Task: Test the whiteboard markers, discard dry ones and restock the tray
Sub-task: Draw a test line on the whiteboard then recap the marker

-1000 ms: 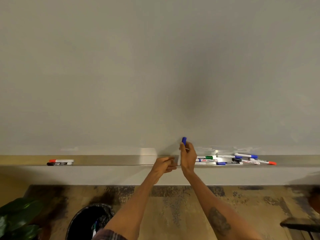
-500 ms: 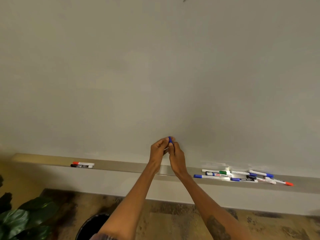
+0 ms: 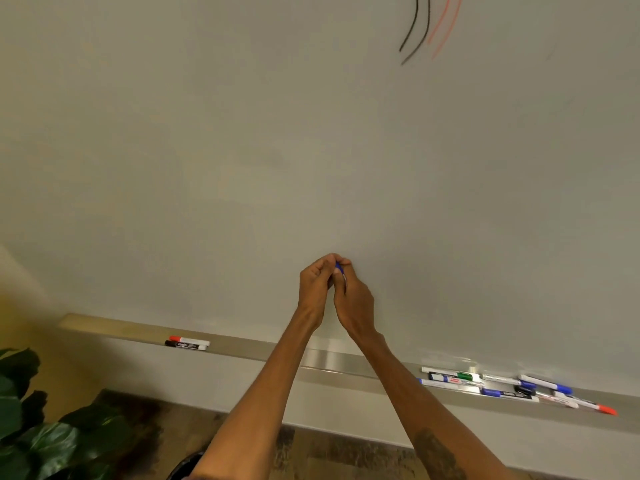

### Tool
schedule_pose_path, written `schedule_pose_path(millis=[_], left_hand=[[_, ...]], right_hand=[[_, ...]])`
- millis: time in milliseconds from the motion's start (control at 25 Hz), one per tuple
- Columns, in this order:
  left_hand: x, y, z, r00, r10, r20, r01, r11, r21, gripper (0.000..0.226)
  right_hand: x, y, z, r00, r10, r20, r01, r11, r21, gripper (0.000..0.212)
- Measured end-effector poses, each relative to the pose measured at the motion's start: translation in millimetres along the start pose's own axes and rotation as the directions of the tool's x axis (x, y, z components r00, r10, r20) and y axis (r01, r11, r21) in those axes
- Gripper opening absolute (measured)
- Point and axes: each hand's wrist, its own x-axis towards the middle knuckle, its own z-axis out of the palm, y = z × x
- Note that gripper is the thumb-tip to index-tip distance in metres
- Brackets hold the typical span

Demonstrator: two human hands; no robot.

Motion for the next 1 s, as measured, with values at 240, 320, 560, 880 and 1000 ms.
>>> schedule_pose_path(millis=[240, 320, 560, 880, 1000], left_hand=[[11, 71, 13, 0.986, 0.152, 0.062, -0.150, 0.988, -0.039, 0.028], [17, 95, 18, 0.972, 0.211, 0.101, -0.208, 0.977, -0.037, 0.027], [37, 163, 37, 0.930, 0.337, 0.144, -0.310, 0.934, -0.179, 0.027], [59, 239, 56, 0.770, 0.620, 0.150, -0.623, 0.781, -0.032, 0.027], [70, 257, 68, 0.720, 0.679, 0.142, -0.691, 0.721, 0.052, 0.029]], right_hand=[[30, -53, -34, 0.999, -0.053, 0.003, 0.052, 0.990, 0.134, 0.040], [42, -72, -49, 0.998, -0.061, 0.022, 0.055, 0.977, 0.206, 0.041], [64, -119, -103, 0.966, -0.197, 0.168, 0.106, 0.894, 0.434, 0.029], [79, -149, -142, 0.994, -0.105, 0.041, 0.054, 0.761, 0.646, 0.044], [87, -166, -169, 0.973, -0.178, -0.149, 0.232, 0.728, 0.646, 0.038]])
